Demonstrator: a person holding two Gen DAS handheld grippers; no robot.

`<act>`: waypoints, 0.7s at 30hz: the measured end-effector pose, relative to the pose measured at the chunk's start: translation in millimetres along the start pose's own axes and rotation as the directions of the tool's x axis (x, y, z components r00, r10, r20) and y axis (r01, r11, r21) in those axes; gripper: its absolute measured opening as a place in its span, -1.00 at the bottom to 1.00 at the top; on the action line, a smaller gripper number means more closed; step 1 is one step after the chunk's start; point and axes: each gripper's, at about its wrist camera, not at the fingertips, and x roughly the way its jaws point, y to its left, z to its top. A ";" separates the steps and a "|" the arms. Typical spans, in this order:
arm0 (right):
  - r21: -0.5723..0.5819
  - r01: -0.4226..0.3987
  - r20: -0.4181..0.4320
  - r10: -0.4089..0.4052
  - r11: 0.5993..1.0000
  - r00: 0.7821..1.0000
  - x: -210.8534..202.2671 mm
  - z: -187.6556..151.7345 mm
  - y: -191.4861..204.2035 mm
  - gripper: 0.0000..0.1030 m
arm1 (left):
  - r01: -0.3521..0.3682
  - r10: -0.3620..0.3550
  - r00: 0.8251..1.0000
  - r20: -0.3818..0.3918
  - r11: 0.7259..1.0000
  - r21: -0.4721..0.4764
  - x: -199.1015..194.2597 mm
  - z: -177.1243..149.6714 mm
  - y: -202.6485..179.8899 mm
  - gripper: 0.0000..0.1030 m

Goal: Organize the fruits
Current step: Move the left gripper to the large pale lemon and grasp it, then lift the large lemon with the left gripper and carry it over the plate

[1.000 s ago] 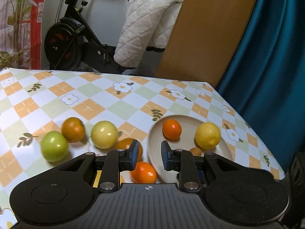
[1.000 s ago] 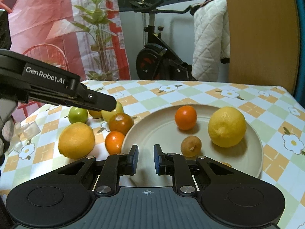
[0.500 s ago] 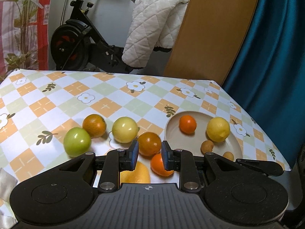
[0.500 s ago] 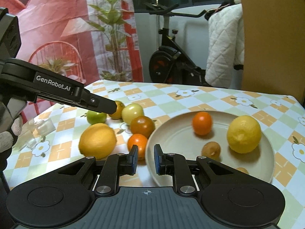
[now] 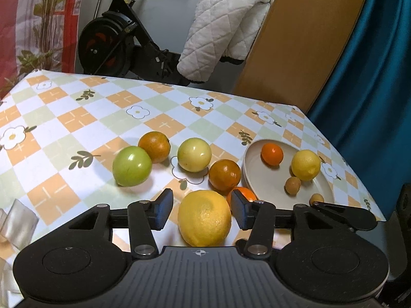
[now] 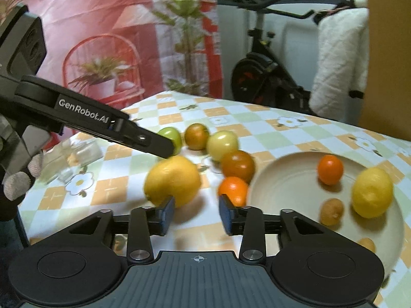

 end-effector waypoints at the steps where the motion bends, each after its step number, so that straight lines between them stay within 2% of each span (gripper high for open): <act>1: -0.009 -0.005 -0.004 0.005 1.000 1.000 2.7 1.8 3.0 -0.12 | 0.004 -0.004 1.000 -0.001 1.000 -0.007 0.6 -0.6 1.3 0.02; 4: -0.034 -0.018 -0.022 0.017 0.999 1.000 12.0 7.0 11.6 0.07 | 0.007 -0.007 1.000 -0.003 1.000 -0.022 2.5 -2.6 4.1 0.02; 9: -0.043 -0.029 -0.052 0.027 0.999 0.998 26.8 12.2 19.6 0.19 | 0.018 -0.018 1.000 -0.006 0.999 -0.048 7.1 -7.6 8.6 0.02; 14: -0.038 -0.030 -0.067 0.028 0.999 0.997 38.0 14.1 23.2 0.27 | 0.031 -0.032 0.999 -0.011 0.998 -0.054 13.7 -11.1 6.4 0.02; 21: -0.024 -0.014 -0.073 0.012 1.000 0.997 42.7 12.7 22.8 0.27 | 0.036 -0.037 0.999 -0.012 0.998 -0.054 19.8 -15.0 4.7 0.03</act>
